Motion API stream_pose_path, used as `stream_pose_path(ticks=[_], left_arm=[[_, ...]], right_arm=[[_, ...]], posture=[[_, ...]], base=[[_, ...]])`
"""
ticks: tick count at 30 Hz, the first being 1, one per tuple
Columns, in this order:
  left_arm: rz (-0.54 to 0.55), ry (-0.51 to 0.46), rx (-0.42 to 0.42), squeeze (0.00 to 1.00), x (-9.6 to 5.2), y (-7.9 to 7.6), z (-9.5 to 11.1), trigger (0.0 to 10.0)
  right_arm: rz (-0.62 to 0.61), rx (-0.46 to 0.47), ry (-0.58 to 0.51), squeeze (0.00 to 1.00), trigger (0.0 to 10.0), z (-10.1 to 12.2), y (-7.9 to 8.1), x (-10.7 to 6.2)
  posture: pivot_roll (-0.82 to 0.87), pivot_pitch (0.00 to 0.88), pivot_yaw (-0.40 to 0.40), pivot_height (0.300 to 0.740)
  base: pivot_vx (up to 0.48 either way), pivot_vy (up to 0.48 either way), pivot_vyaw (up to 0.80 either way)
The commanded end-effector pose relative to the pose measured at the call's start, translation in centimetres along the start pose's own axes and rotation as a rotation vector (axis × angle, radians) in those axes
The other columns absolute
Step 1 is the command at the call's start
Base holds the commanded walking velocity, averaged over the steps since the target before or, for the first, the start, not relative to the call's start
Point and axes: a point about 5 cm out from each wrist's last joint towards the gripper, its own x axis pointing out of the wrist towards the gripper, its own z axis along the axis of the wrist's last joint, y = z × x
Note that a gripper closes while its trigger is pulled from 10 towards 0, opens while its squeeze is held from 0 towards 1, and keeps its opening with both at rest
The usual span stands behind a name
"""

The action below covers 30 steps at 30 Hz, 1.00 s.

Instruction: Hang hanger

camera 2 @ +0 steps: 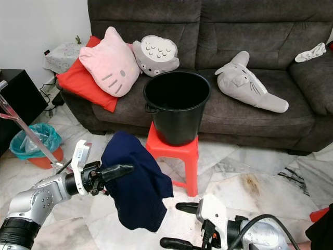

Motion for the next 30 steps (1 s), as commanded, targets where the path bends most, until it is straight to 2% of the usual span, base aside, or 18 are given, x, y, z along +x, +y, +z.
stream_pose_path(ticks=[1, 4, 7, 9, 10, 11, 12, 15, 18, 20, 22, 23, 26, 27, 28, 30], left_arm=[[-0.074, -0.031, 0.046, 0.0, 0.4, -0.9, 1.4, 10.0], [-0.09, -0.012, 0.049, 0.0, 0.6, -1.1, 1.4, 10.0], [-0.041, 0.052, 0.087, 0.0, 1.0, -0.6, 0.6, 10.0], [0.047, 0.094, 0.114, 0.0, 1.1, 0.5, -0.1, 10.0], [0.047, 0.094, 0.114, 0.0, 1.1, 0.5, -0.1, 10.0], [0.147, 0.139, 0.152, 0.0, 1.1, 1.6, -1.0, 10.0], [0.147, 0.139, 0.152, 0.0, 1.1, 1.6, -1.0, 10.0], [0.332, 0.194, 0.205, 0.0, 0.5, 3.4, -2.5, 10.0], [0.48, 0.247, 0.247, 0.0, -0.3, 4.5, -3.6, 10.0], [0.503, 0.258, 0.257, 0.0, -0.4, 4.7, -3.8, 10.0], [0.551, 0.26, 0.259, 0.0, -0.8, 5.0, -4.2, 10.0], [0.579, 0.258, 0.268, 0.0, -1.0, 5.2, -4.4, 10.0], [0.6, 0.255, 0.279, 0.0, -1.1, 5.3, -4.5, 10.0], [0.631, 0.256, 0.289, 0.0, -1.2, 5.5, -4.6, 10.0], [0.728, 0.274, 0.317, 0.0, -1.7, 6.2, -5.2, 10.0], [0.761, 0.279, 0.325, 0.0, -1.8, 6.4, -5.5, 10.0]], right_arm=[[0.03, 0.035, -0.016, 0.0, 10.0, -0.4, 0.7, -0.1], [0.029, 0.034, -0.018, 0.0, 10.0, -0.7, 0.9, 0.1], [-0.035, 0.03, -0.011, 0.0, 10.0, -1.0, 0.1, 0.3], [-0.097, 0.028, -0.007, 0.0, 10.0, -1.3, -0.7, 0.3], [-0.097, 0.028, -0.007, 0.0, 10.0, -1.3, -0.7, 0.3], [-0.188, 0.028, -0.015, 0.0, 10.0, -1.6, -1.7, 0.3], [-0.188, 0.028, -0.015, 0.0, 10.0, -1.6, -1.7, 0.3], [-0.442, 0.056, 0.007, 0.0, 10.0, -2.8, -4.3, -0.2], [-0.622, 0.1, 0.023, 0.0, 10.0, -4.0, -5.8, -0.8], [-0.655, 0.102, 0.024, 0.0, 10.0, -4.2, -6.0, -0.9], [-0.743, 0.139, -0.038, 0.0, 10.0, -4.1, -6.5, -1.1], [-0.798, 0.192, -0.102, 0.0, 10.0, -4.0, -6.9, -1.2], [-0.821, 0.2, -0.128, 0.0, 10.0, -3.9, -7.0, -1.1], [-0.831, 0.212, -0.136, 0.0, 10.0, -4.0, -7.1, -0.9], [-0.863, 0.232, -0.137, 0.0, 10.0, -4.6, -7.4, -0.3], [-0.879, 0.25, -0.139, 0.0, 10.0, -4.9, -7.4, -0.1]], posture=[[-0.04, 0.039, 0.069, 0.74], [-0.04, 0.039, 0.07, 0.74], [-0.04, 0.037, 0.07, 0.74], [-0.04, 0.032, 0.071, 0.74], [-0.04, 0.032, 0.071, 0.74], [-0.04, 0.032, 0.071, 0.74], [-0.04, 0.032, 0.071, 0.74], [-0.05, 0.031, 0.07, 0.74], [-0.05, 0.03, 0.069, 0.74], [-0.04, 0.029, 0.07, 0.74], [-0.04, 0.032, 0.07, 0.74], [-0.04, 0.032, 0.071, 0.74], [-0.04, 0.031, 0.07, 0.74], [-0.04, 0.031, 0.07, 0.74], [-0.04, 0.031, 0.07, 0.74], [-0.04, 0.026, 0.066, 0.74]], base=[[0.0, 0.0, 0.0], [0.0, 0.0, 0.0], [0.0, 0.0, 0.0], [0.0, 0.0, 0.0], [0.0, 0.0, 0.0], [0.0, 0.0, 0.0], [0.0, 0.0, 0.0], [0.0, 0.0, 0.0], [0.0, 0.0, 0.0], [0.0, 0.0, 0.0], [0.0, 0.0, 0.0], [0.0, 0.0, 0.0], [0.0, 0.0, 0.0], [0.0, 0.0, 0.0], [0.0, 0.0, 0.0], [0.0, 0.0, 0.0]])
